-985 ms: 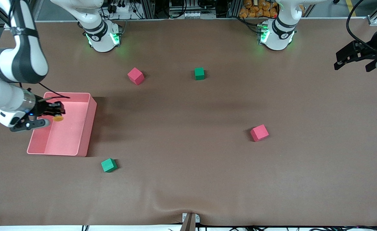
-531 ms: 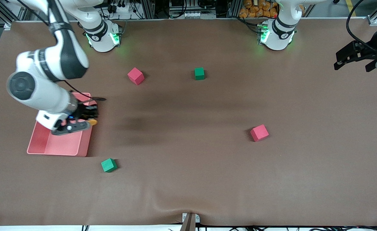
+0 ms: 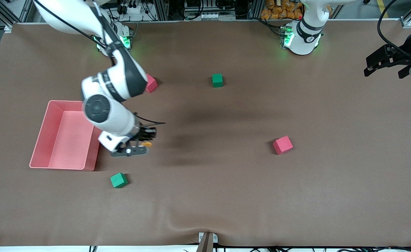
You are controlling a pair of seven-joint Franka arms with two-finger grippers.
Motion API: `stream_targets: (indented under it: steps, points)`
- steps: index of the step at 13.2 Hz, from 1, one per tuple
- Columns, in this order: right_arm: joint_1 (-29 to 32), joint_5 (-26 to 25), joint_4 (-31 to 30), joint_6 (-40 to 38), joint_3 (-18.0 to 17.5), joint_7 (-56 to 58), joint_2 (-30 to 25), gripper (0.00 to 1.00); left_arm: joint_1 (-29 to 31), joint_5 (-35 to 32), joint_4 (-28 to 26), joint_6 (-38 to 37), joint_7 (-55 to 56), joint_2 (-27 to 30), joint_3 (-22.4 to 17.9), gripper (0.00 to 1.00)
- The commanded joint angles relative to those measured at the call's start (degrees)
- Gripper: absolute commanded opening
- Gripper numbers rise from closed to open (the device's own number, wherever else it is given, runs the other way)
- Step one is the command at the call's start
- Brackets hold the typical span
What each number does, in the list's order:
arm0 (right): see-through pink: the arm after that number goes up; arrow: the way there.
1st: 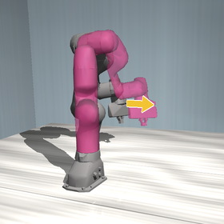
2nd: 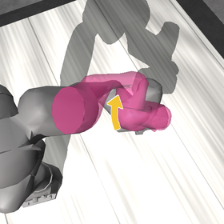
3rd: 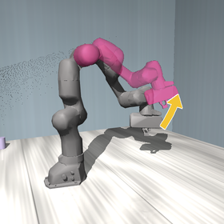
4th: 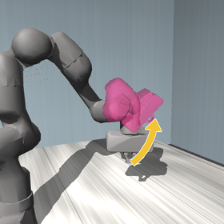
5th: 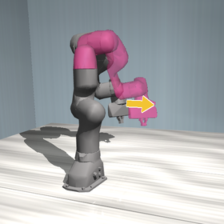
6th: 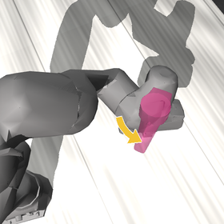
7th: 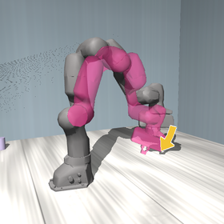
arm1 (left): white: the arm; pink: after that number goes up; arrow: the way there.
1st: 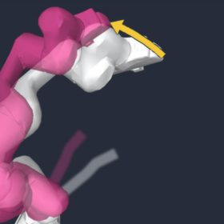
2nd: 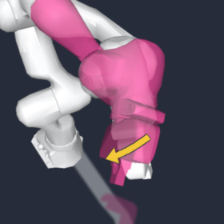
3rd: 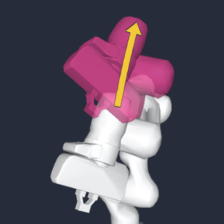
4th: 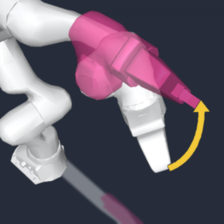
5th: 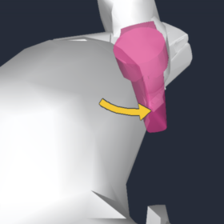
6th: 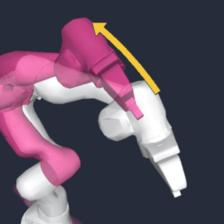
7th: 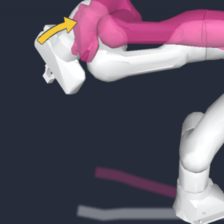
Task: Place and upright button with both arms
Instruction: 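Lift the button out of the tray with the right gripper, then carry the button to mid-table and lower it with the right gripper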
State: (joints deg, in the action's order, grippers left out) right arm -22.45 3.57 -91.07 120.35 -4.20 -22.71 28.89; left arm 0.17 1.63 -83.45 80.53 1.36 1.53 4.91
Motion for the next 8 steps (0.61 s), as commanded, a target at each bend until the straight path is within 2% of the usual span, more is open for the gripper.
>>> stream_targets:
  steps: [1, 5, 8]
  points:
    - [-5.3, 0.2, 2.7, 4.3, 0.7, -7.2, 5.4, 0.0, 0.4, 1.1, 0.0, -0.7, -0.6, -0.6, 0.2, 1.0]
    - [-13.8, -0.3, 3.4, 11.3, 1.1, -10.1, 9.6, 0.04, 0.2, 1.2, 0.0, -0.8, -0.5, -0.9, 0.4, 1.0]
    - [-17.5, -1.0, 5.1, 11.8, 1.2, -13.6, 12.1, 0.04, -0.1, 1.2, 0.0, -0.9, -0.4, -1.2, 0.6, 1.0]
